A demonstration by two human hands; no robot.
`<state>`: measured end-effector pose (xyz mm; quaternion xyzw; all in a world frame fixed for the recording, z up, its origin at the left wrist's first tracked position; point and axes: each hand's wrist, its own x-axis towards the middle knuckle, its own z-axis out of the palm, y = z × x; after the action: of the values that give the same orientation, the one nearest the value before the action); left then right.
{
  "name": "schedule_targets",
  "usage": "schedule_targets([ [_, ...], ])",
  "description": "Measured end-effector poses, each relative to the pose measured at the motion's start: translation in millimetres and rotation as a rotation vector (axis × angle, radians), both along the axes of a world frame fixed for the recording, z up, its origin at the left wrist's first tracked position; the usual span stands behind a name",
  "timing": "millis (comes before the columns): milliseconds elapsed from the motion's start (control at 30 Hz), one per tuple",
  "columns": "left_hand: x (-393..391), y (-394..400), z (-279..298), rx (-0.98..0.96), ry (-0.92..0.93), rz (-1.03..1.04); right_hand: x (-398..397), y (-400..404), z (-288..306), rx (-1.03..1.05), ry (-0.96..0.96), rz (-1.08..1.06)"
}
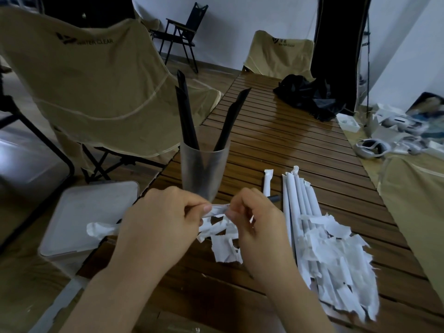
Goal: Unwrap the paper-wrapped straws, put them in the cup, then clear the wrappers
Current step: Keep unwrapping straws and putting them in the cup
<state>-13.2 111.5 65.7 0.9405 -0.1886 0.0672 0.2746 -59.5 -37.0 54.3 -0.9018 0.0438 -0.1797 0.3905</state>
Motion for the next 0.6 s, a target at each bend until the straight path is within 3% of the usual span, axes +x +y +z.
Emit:
schedule_targets([
  [133, 4, 6, -1, -0.020, 0.093, -0.004, 1, -4, -2, -0.139, -0.024, 0.100],
  [500, 0, 4, 4, 0.019, 0.116, 0.028, 12, -11, -25, -0.193, -0.344, 0.042],
  [600, 0, 4, 6, 0.002, 0.160, 0.040, 8, -11, -15, -0.164, -0.355, 0.059],
])
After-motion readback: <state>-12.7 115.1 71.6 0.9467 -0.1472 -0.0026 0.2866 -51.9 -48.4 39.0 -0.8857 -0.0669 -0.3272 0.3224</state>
